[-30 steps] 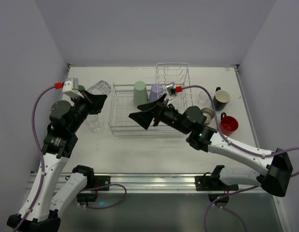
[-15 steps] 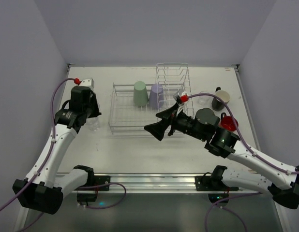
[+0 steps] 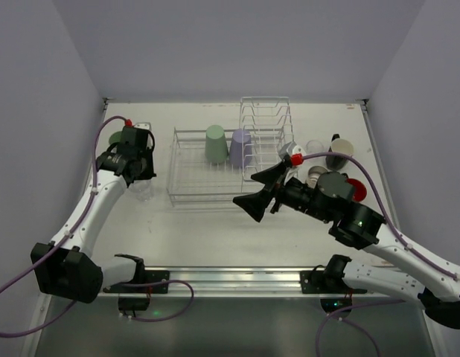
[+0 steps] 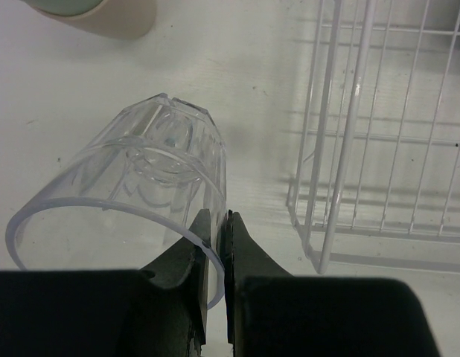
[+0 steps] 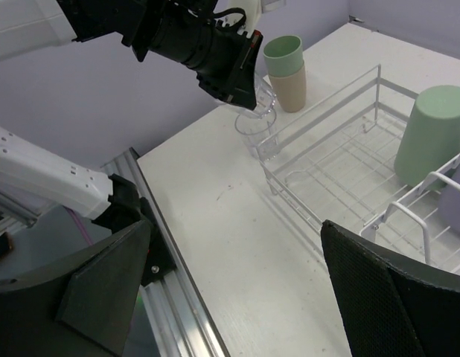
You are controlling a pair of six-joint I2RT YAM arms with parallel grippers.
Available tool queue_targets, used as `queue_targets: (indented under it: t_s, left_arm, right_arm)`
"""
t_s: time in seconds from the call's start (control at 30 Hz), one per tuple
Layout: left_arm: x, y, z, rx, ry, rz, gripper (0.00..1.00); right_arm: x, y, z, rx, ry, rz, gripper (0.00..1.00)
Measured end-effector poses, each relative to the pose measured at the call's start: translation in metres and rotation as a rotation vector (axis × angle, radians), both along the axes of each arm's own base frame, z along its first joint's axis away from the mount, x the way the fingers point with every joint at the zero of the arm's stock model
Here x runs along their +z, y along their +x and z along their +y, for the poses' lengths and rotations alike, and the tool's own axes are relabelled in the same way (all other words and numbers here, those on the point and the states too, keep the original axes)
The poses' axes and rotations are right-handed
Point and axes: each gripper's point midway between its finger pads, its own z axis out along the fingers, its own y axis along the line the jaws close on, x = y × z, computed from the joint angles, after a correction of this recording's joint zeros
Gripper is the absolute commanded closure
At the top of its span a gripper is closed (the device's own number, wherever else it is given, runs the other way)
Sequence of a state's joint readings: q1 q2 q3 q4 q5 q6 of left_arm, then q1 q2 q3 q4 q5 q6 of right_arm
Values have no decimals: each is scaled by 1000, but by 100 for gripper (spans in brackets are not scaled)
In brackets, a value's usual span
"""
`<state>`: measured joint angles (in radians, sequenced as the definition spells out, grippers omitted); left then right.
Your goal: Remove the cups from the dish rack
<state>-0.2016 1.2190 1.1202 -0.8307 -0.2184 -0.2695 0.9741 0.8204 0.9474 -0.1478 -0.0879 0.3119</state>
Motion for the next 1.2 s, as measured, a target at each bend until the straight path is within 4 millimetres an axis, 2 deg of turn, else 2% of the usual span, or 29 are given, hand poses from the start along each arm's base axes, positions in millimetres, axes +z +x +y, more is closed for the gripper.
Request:
queue_targets:
  t_s: [0.27, 0.53, 0.73, 0.8, 1.03, 1.2]
  left_arm:
    - [-23, 5, 9, 29, 21, 84, 100]
    - [-31, 6, 11, 36, 26, 109, 100]
    - [-57, 2, 10, 30, 30, 178, 100]
    - [-59, 2, 10, 32, 30, 179, 100]
    - [-68, 13, 6, 26, 20, 179, 100]
    - [-68, 32, 3, 25, 16, 161, 100]
  right_arm:
    - [-19, 4, 0, -16, -40, 12, 1]
    - [-28, 7, -2, -32, -57, 18, 1]
    - [-32, 10, -3, -53, -61, 19, 1]
    - [-33, 10, -4, -57, -63, 20, 1]
    - [-33, 13, -5, -70, -64, 19, 1]
    - [-34, 14, -4, -75, -62, 18, 1]
